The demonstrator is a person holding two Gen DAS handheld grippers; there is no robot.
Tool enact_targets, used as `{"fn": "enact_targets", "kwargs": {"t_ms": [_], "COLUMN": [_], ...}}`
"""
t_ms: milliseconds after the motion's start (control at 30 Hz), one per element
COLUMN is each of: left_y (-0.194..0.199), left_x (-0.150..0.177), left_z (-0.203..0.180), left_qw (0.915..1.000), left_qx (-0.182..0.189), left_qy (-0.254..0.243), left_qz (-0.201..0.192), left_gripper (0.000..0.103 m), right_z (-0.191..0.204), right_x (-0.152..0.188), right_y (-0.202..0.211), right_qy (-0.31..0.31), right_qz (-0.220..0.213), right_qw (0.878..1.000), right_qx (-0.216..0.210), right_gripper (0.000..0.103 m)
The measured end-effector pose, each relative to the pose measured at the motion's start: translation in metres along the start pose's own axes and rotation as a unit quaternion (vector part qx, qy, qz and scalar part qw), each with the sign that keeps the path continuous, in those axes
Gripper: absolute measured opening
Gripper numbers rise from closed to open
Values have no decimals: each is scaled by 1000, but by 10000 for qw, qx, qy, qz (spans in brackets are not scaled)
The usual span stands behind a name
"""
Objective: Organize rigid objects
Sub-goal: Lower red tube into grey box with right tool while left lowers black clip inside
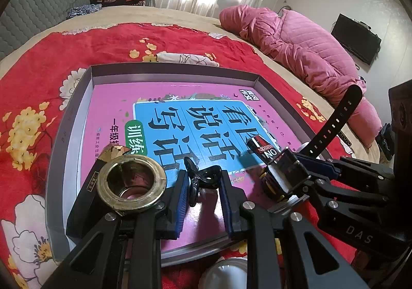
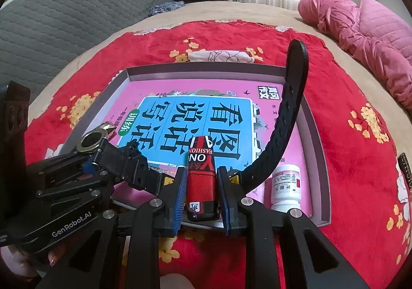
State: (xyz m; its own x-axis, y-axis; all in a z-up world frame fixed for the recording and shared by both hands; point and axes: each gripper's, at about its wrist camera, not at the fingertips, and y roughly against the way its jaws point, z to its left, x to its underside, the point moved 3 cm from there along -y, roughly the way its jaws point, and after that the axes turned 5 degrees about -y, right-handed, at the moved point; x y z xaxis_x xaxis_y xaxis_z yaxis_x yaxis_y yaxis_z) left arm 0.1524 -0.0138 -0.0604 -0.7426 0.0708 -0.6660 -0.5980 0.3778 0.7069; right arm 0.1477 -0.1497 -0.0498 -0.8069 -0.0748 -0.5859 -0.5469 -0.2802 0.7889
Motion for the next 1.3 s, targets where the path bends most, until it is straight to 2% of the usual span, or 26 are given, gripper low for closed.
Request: {"fn": "enact_targets", "kwargs": {"t_ms": [833,933,1000,1300], "left_y": [0,1,2,5], "left_x": [-2,-2,-2,-2], "left_z": [1,2,1,0], "left_qw": [9998,9997,9997,9999], "left_qx": [69,109,108,37], "left_qy": [104,147,131,98], "left_qz": [177,168,160,130], "left_gripper": [24,28,35,36], "right_z": [-3,-4,-4,-4], "right_x": [3,3,3,4], "right_y": [6,7,6,7], "right_qy": [-94,-87,-91,-77], "right_qz": [25,29,32,29], "right_qw": [10000,10000,10000,10000], "right_qx": [-12,-11,-13,-6], "right_gripper": [25,25,25,25]}}
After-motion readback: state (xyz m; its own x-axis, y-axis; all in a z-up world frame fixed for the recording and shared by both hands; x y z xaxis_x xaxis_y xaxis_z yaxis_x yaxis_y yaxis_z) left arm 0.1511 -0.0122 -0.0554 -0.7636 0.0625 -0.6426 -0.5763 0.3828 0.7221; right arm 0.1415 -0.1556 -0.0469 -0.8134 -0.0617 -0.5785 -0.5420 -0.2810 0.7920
